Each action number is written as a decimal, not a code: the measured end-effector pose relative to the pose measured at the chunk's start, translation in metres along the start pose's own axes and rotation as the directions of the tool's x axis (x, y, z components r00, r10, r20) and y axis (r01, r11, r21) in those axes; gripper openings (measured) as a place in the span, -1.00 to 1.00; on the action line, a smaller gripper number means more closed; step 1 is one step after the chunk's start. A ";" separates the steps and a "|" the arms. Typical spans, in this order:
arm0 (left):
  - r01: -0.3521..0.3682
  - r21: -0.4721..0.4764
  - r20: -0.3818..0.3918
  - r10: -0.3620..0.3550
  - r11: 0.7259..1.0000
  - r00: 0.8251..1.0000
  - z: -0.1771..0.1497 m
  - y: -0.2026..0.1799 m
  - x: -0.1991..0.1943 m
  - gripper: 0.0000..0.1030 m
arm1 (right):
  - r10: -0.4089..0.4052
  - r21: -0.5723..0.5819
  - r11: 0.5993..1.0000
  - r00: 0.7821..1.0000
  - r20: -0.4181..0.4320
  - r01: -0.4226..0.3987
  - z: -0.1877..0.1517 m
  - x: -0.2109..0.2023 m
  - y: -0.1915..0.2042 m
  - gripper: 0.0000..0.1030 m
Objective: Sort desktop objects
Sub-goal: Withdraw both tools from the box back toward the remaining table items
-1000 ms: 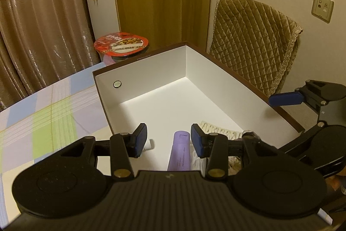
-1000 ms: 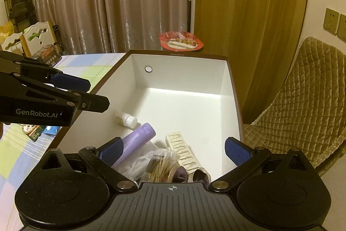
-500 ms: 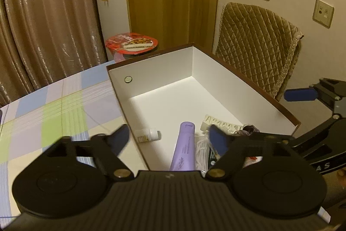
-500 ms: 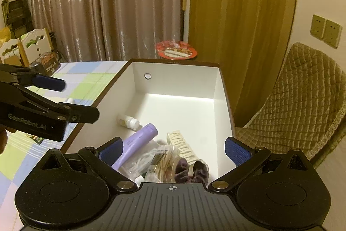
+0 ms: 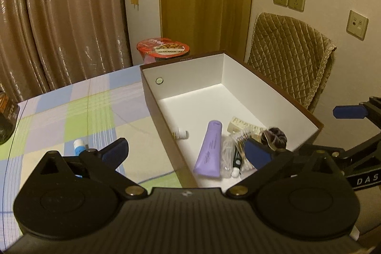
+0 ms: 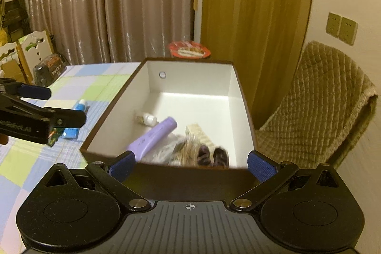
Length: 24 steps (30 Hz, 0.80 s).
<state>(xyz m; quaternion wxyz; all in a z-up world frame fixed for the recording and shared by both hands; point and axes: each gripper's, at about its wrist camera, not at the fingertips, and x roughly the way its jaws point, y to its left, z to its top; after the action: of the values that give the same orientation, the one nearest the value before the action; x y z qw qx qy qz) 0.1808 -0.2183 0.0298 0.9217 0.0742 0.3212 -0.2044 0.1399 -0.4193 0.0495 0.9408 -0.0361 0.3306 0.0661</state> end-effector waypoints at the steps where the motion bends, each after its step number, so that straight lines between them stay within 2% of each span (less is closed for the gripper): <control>1: 0.002 -0.005 -0.004 -0.002 1.000 1.000 -0.004 0.000 -0.004 0.98 | -0.007 -0.003 1.000 1.000 -0.006 0.007 -0.002 -0.003 0.002 0.99; 10: 0.024 -0.007 -0.060 -0.024 1.000 0.998 -0.049 -0.006 -0.040 0.98 | -0.062 0.008 0.998 0.996 -0.064 0.062 -0.033 -0.027 0.019 0.99; 15: 0.039 -0.044 -0.105 -0.044 0.998 0.993 -0.075 -0.003 -0.050 0.98 | -0.062 0.004 0.998 0.993 -0.096 0.063 -0.048 -0.034 0.031 1.00; 24: 0.017 -0.089 -0.146 -0.030 0.996 0.989 -0.107 0.015 -0.065 0.98 | -0.031 0.016 0.999 0.989 -0.146 0.033 -0.068 -0.032 0.060 1.00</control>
<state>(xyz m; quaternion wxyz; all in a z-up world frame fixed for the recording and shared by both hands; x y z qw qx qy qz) 0.0805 -0.1545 -0.0136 0.8953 0.0447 0.3979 -0.1951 0.0641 -0.3711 0.0152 0.9153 -0.0374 0.3985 0.0451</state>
